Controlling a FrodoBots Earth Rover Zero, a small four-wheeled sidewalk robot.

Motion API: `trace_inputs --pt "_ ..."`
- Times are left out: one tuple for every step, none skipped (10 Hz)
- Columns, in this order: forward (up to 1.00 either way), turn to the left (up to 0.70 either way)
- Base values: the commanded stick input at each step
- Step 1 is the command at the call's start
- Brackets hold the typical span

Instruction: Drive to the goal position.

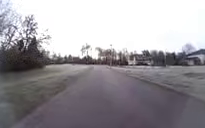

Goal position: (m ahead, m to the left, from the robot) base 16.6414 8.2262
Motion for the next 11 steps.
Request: trace_inputs --pt "1.0 0.0" --pt "1.0 0.0" --pt "1.0 0.0" --pt "1.0 0.0" --pt "1.0 0.0" --pt "1.0 0.0" --pt "1.0 0.0" --pt "1.0 0.0" --pt "1.0 0.0" --pt "1.0 0.0" --pt "1.0 0.0"
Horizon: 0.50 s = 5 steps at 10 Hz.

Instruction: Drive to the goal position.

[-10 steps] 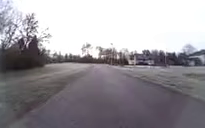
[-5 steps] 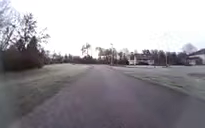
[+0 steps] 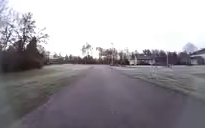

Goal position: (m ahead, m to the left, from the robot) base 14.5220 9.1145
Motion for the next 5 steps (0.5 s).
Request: trace_inputs --pt "1.0 0.0" --pt "1.0 0.0" --pt "1.0 0.0" --pt "1.0 0.0" --pt "1.0 0.0"
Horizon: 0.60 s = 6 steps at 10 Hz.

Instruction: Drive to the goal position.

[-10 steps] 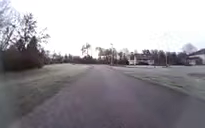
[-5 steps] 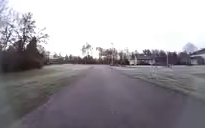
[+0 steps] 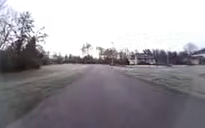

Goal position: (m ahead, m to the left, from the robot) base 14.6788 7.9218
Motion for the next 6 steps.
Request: trace_inputs --pt "1.0 0.0" --pt "1.0 0.0" --pt "1.0 0.0" --pt "1.0 0.0" --pt "1.0 0.0" --pt "1.0 0.0"
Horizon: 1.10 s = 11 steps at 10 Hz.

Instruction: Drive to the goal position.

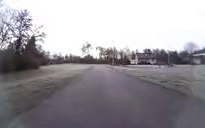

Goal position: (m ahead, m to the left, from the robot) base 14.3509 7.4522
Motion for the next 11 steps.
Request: trace_inputs --pt "1.0 0.0" --pt "1.0 0.0" --pt "1.0 0.0" --pt "1.0 0.0" --pt "1.0 0.0" --pt "1.0 0.0" --pt "1.0 0.0" --pt "1.0 0.0" --pt "1.0 0.0" --pt "1.0 0.0" --pt "1.0 0.0"
